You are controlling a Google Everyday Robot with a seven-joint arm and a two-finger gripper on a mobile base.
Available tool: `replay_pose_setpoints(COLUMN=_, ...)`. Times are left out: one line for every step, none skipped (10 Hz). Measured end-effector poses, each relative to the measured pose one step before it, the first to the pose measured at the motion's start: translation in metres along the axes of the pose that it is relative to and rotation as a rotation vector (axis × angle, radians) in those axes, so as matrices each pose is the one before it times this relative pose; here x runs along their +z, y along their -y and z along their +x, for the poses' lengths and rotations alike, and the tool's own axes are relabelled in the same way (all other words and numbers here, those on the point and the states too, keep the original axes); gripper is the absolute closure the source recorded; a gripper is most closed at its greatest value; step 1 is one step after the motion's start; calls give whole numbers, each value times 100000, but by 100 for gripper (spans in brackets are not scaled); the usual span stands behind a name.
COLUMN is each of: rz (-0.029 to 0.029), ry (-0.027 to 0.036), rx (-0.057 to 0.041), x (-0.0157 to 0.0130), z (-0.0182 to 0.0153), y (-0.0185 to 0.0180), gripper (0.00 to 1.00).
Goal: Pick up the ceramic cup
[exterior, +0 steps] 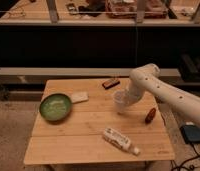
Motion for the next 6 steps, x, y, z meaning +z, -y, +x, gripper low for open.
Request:
replay_pose_setpoints(rz=2544, ry=1556, rx=207, x=-1278, z=-703, y=764, gripper=100)
replay_pose_setpoints(rz=2705, ry=2440, rx=-361, x=-1081, z=-833, y=670, gripper=100)
replay_pose_setpoints(rz=4426, ry=4386, rx=-43, x=-1631, z=-1337, y=1045, gripper=100)
replay_pose_setpoints(rz=4811, ry=7617, rx=846, x=-1825, z=-1856, y=1013, gripper=100)
replay_pose_setpoints(rz=2742, ry=4568, rx=938, x=-1080, z=-971, y=412, gripper=100)
replay_pose_setpoints(rz=2962, ry=4441, rx=901, x=-1140, z=-967, y=435, gripper=100)
